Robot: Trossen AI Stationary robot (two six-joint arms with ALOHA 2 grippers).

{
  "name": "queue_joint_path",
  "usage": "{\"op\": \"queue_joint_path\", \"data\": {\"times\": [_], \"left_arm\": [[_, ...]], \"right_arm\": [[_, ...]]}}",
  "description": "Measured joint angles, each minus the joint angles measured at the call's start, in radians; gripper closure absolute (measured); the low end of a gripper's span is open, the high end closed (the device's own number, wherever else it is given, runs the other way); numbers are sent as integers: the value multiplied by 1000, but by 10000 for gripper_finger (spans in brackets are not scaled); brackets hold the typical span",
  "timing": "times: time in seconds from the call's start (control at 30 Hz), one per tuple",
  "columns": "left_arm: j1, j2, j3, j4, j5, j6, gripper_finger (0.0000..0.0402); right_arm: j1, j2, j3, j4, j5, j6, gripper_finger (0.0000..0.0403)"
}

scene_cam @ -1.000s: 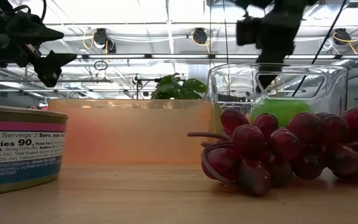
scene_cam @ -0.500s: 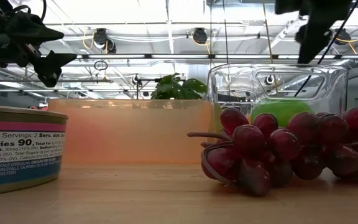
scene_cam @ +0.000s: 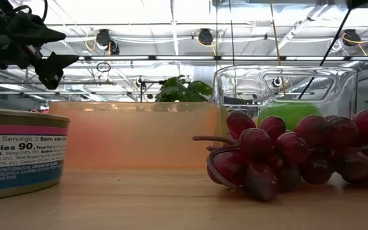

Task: Pick & Place Food Item
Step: Put the red bell pepper into the bottom transparent bin

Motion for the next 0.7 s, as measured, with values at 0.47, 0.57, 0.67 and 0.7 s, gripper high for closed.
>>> {"op": "queue_joint_path", "data": {"times": [0.47,0.57,0.67,0.7], "left_arm": [[0,0,0,0,0,-1,158],[0,0,0,0,0,-1,158],[0,0,0,0,0,0,158],[0,0,0,0,0,-1,158]], "right_arm": [[26,189,0,58,2,-25,56],[26,221,0,65,7,-31,49],[26,262,0,69,3,-30,47],[26,274,0,73,3,-32,46]]}}
